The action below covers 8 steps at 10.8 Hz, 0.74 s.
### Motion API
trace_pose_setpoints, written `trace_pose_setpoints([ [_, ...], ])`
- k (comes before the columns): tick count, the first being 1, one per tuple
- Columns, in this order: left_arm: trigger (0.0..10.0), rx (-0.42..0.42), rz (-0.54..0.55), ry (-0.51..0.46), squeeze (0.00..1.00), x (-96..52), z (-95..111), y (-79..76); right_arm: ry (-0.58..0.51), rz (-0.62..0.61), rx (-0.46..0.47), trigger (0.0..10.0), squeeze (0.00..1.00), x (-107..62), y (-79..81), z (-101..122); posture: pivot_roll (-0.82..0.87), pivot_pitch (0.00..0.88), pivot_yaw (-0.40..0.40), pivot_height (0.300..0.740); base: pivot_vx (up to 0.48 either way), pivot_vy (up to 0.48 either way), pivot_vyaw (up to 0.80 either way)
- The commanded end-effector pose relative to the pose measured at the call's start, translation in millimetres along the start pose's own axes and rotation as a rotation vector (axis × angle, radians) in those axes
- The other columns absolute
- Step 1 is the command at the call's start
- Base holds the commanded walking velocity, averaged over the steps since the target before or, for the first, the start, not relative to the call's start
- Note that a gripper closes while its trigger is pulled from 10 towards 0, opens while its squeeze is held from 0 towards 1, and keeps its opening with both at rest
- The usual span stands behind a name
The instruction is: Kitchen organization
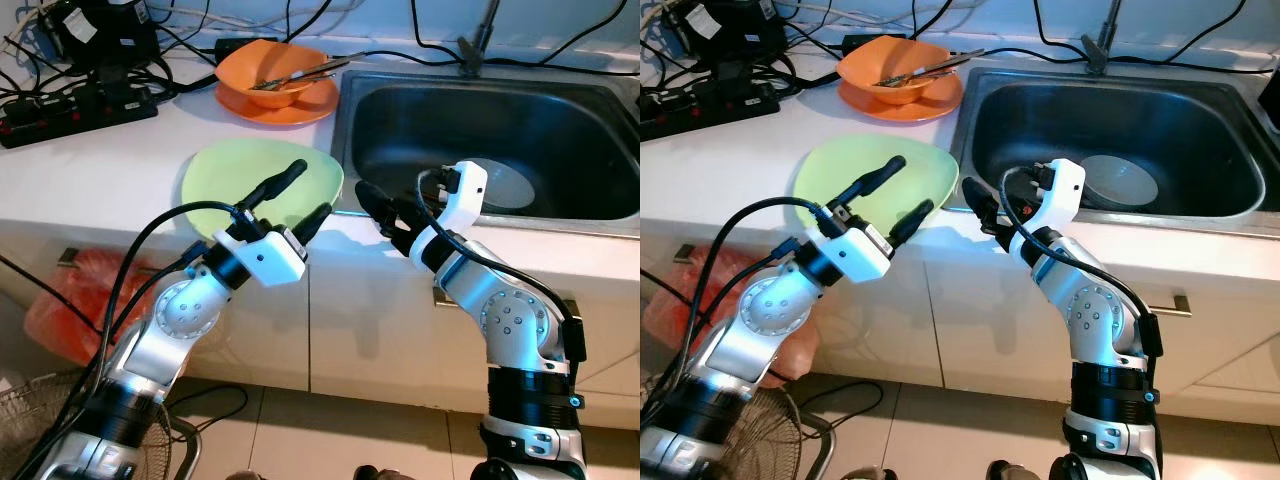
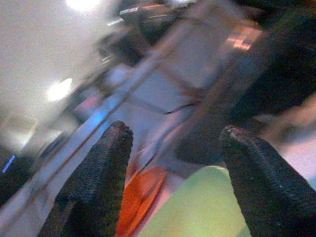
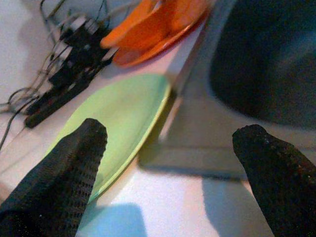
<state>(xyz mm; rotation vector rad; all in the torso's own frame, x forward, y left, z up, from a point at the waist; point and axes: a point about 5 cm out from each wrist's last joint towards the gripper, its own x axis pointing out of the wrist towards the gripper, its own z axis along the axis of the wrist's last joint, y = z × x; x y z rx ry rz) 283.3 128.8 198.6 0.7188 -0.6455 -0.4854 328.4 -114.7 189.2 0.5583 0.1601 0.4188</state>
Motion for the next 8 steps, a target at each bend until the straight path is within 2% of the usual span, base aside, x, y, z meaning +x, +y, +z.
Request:
trace_pose_setpoints([
  [1, 10.0, -0.127, 0.223, 0.113, 1.00, -19.9, -5.6, 18.6, -0.082, -0.072, -0.049, 10.0, 0.00, 2.4, -7.9, 8.8, 0.14, 0.096, 0.010, 0.740, 0.000, 0.000, 0.00],
  [2, 10.0, -0.152, 0.265, 0.123, 1.00, -18.5, -6.4, 22.0, -0.112, -0.089, -0.068, 10.0, 0.00, 2.2, -9.2, 11.2, 0.14, 0.092, 0.012, 0.740, 0.000, 0.000, 0.00],
  [3, 10.0, -0.164, 0.280, 0.113, 1.00, -9.7, -6.5, 25.3, -0.136, -0.093, -0.097, 10.0, 0.00, 2.0, -8.6, 14.0, 0.13, 0.088, 0.013, 0.740, 0.000, 0.000, 0.00],
  [6, 10.0, -0.192, 0.280, 0.119, 1.00, -6.8, 1.0, 29.8, -0.152, -0.090, -0.135, 10.0, 0.00, 3.7, -9.1, 14.3, 0.14, 0.081, 0.011, 0.740, 0.000, 0.000, 0.00],
  [8, 10.0, -0.201, 0.196, 0.146, 1.00, -20.1, -0.9, 20.4, -0.129, -0.092, -0.159, 10.0, 0.00, 4.3, -11.3, 12.5, 0.14, 0.080, 0.012, 0.740, 0.000, 0.000, 0.00],
])
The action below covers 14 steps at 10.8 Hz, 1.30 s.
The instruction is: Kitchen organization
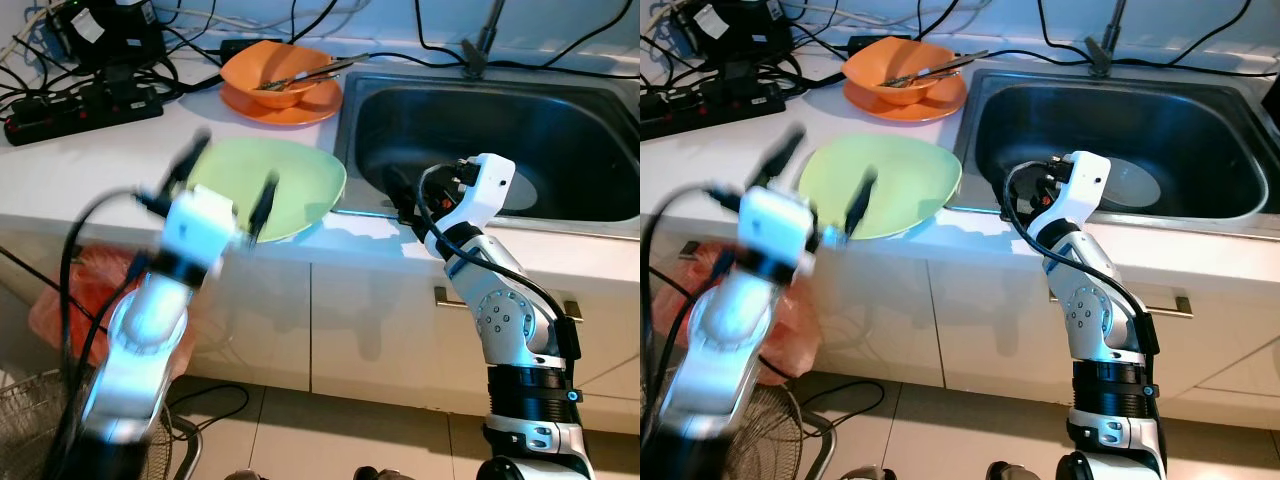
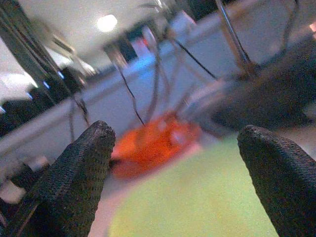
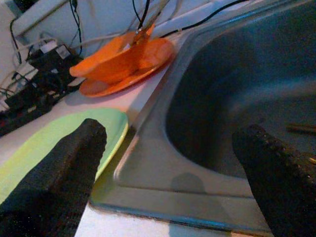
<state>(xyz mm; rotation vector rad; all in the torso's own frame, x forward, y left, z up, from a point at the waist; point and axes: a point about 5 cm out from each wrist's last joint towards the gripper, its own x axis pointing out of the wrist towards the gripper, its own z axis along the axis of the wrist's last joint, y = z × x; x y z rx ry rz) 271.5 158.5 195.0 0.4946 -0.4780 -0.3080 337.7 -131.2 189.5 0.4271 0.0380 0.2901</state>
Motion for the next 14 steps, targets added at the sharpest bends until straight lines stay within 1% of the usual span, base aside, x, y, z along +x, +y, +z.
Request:
trace_pose_setpoints([
  [1, 10.0, 0.022, -0.053, -0.023, 1.00, -3.6, 5.1, -4.7, 0.009, 0.011, -0.022, 10.0, 0.00, 3.7, 3.1, 0.4, 0.15, 0.082, 0.012, 0.740, 0.000, 0.000, 0.00],
  [2, 10.0, 0.037, -0.109, -0.027, 1.00, -9.2, 4.9, -11.5, 0.014, 0.008, -0.024, 10.0, 0.00, 4.4, 2.2, -1.0, 0.15, 0.083, 0.010, 0.740, 0.000, 0.000, 0.00],
  [3, 10.0, 0.094, -0.218, -0.010, 1.00, -18.8, 1.2, -22.8, 0.027, 0.005, -0.030, 10.0, 0.00, 4.6, 1.6, -4.1, 0.15, 0.086, 0.008, 0.740, 0.000, 0.000, 0.00],
  [4, 10.0, 0.139, -0.303, 0.030, 1.00, -27.0, -6.6, -28.0, 0.028, 0.008, -0.029, 10.0, 0.00, 4.6, 2.0, -4.1, 0.15, 0.087, 0.007, 0.740, 0.000, 0.000, 0.00],
  [5, 10.0, 0.196, -0.363, 0.060, 1.00, -31.8, -14.7, -26.1, 0.029, 0.008, -0.030, 10.0, 0.00, 4.8, 1.8, -3.9, 0.15, 0.089, 0.007, 0.740, 0.000, 0.000, 0.00],
  [6, 10.0, 0.219, -0.376, 0.073, 1.00, -31.8, -17.6, -23.2, 0.030, 0.007, -0.031, 10.0, 0.00, 4.8, 1.5, -4.2, 0.15, 0.090, 0.007, 0.740, 0.000, 0.000, 0.00],
  [7, 10.0, 0.278, -0.415, 0.116, 1.00, -31.9, -25.6, -18.2, 0.033, 0.006, -0.031, 10.0, 0.00, 4.6, 1.5, -4.7, 0.15, 0.091, 0.008, 0.740, 0.000, 0.000, 0.00],
  [8, 10.0, 0.328, -0.417, 0.154, 1.00, -31.0, -33.0, -11.3, 0.033, 0.006, -0.030, 10.0, 0.00, 4.4, 1.6, -4.8, 0.15, 0.093, 0.010, 0.740, 0.000, 0.000, 0.00],
  [9, 10.0, 0.372, -0.406, 0.187, 0.00, -28.9, -40.6, -3.8, 0.034, 0.006, -0.029, 10.0, 0.00, 4.0, 1.8, -5.2, 0.15, 0.094, 0.010, 0.740, 0.000, 0.000, 0.00],
  [10, 10.0, 0.386, -0.405, 0.229, 0.00, -27.2, -50.5, 4.3, 0.035, 0.008, -0.028, 10.0, 0.00, 3.3, 2.4, -5.4, 0.15, 0.096, 0.012, 0.740, 0.000, 0.000, 0.00],
  [11, 10.0, 0.389, -0.396, 0.247, 0.00, -24.6, -56.7, 13.1, 0.035, 0.006, -0.029, 10.0, 0.00, 2.9, 2.1, -5.3, 0.14, 0.098, 0.011, 0.740, 0.000, 0.000, 0.00],
  [13, 10.0, 0.410, -0.371, 0.244, 0.00, -18.3, -59.6, 20.4, 0.033, 0.003, -0.031, 10.0, 0.00, 2.2, 1.5, -4.9, 0.14, 0.101, 0.012, 0.740, 0.000, 0.000, 0.00],
  [14, 10.0, 0.408, -0.336, 0.244, 0.00, -12.7, -62.6, 24.6, 0.032, 0.000, -0.032, 10.0, 0.00, 1.7, 1.3, -4.8, 0.14, 0.102, 0.013, 0.740, 0.000, 0.000, 0.00],
])
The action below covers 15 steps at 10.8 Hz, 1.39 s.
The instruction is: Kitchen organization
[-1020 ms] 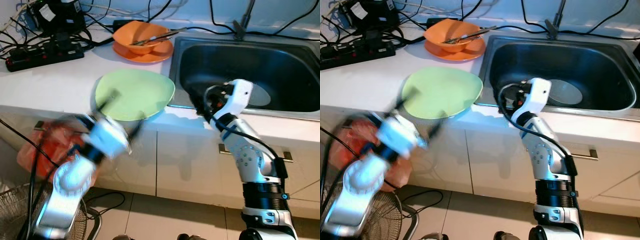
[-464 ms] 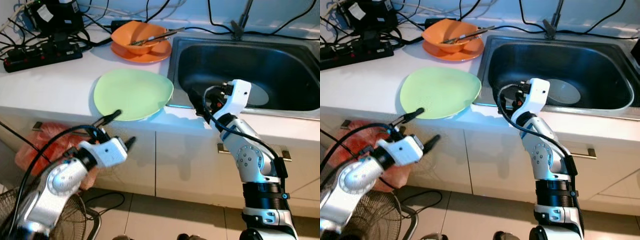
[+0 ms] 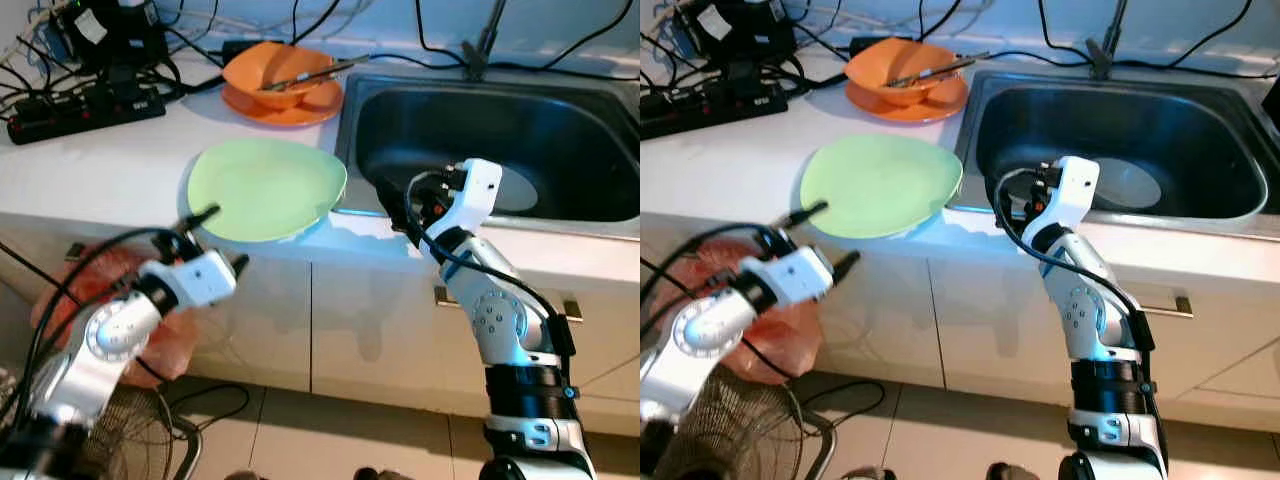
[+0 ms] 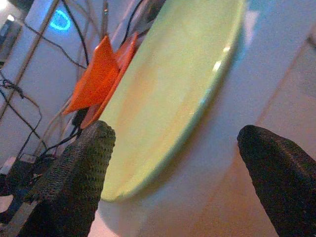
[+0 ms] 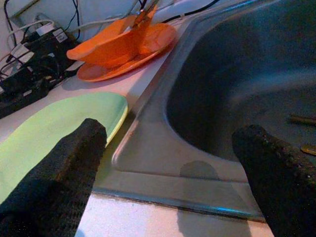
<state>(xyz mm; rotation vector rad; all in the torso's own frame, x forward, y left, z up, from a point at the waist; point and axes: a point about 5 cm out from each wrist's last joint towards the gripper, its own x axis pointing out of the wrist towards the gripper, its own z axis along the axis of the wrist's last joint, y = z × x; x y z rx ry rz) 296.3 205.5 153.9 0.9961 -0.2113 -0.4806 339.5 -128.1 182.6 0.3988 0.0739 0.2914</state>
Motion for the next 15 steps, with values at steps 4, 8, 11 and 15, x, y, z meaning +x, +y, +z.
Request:
trace_pose_setpoints([
  [4, 10.0, 0.017, 0.027, -0.025, 0.00, 5.8, 1.4, 3.8, -0.004, 0.005, -0.010, 10.0, 0.00, -1.9, 1.4, 2.3, 0.13, 0.107, 0.012, 0.740, 0.000, 0.000, 0.00],
  [8, 0.0, -0.010, 0.010, -0.039, 0.00, 12.6, 0.1, 4.9, -0.006, 0.001, -0.009, 10.0, 0.00, -2.5, 1.5, 2.6, 0.13, 0.109, 0.013, 0.740, 0.000, 0.000, 0.00],
  [11, 0.0, 0.000, -0.037, -0.058, 0.00, 14.4, -1.0, 0.9, -0.003, 0.003, -0.007, 10.0, 0.00, -2.6, 2.1, 2.1, 0.13, 0.107, 0.014, 0.740, 0.000, 0.000, 0.00],
  [15, 0.0, 0.015, -0.071, -0.077, 0.00, 15.8, -3.3, -5.6, -0.004, 0.002, 0.008, 10.0, 0.00, -2.7, 2.7, 2.3, 0.12, 0.103, 0.018, 0.740, 0.000, 0.000, 0.00],
])
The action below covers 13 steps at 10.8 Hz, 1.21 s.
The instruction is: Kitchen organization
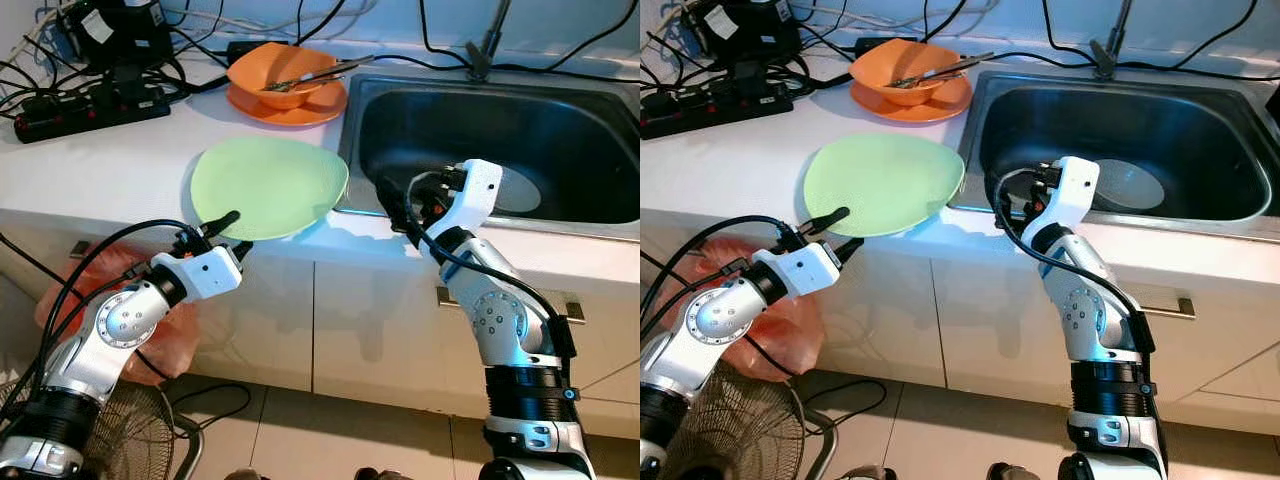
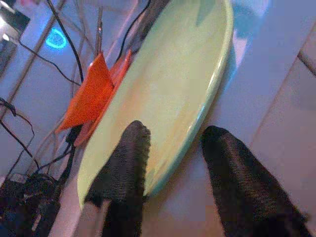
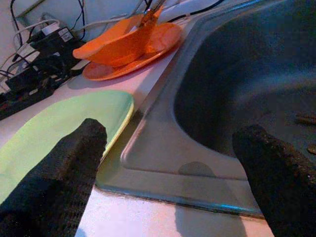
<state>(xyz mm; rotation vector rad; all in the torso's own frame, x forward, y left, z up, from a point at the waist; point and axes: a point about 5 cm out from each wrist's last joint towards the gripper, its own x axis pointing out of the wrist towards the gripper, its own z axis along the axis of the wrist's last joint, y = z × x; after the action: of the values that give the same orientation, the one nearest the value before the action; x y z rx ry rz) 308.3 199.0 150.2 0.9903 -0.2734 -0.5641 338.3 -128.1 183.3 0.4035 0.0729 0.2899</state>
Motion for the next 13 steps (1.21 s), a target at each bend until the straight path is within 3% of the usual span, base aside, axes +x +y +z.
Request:
trace_pose_setpoints([
  [1, 0.0, 0.009, -0.036, 0.010, 0.00, 2.1, -2.2, -4.9, -0.003, 0.001, 0.006, 10.0, 0.00, -1.5, 1.6, 2.5, 0.12, 0.103, 0.019, 0.740, 0.000, 0.000, 0.00],
  [7, 0.0, 0.061, -0.040, -0.022, 0.00, 5.5, -1.8, -10.3, -0.002, -0.012, 0.036, 10.0, 0.00, -2.1, -0.2, 2.6, 0.12, 0.105, 0.022, 0.740, 0.000, 0.000, 0.00],
  [10, 0.0, 0.194, -0.022, -0.069, 0.00, 7.8, 4.7, -7.0, 0.015, 0.022, 0.069, 10.0, 0.00, -0.7, 2.0, 3.6, 0.12, 0.104, 0.016, 0.740, 0.000, 0.000, 0.00],
  [11, 0.0, 0.262, 0.026, -0.110, 0.00, 9.5, 9.2, -3.4, 0.041, 0.113, 0.212, 10.0, 0.00, 1.4, 8.5, 7.2, 0.12, 0.104, 0.016, 0.740, 0.000, 0.000, 0.00],
  [13, 0.0, 0.328, 0.091, -0.173, 0.00, 15.4, 19.4, 0.3, 0.049, 0.239, 0.284, 10.0, 0.00, 1.0, 16.6, 19.3, 0.11, 0.104, 0.016, 0.740, 0.000, 0.000, 0.00],
])
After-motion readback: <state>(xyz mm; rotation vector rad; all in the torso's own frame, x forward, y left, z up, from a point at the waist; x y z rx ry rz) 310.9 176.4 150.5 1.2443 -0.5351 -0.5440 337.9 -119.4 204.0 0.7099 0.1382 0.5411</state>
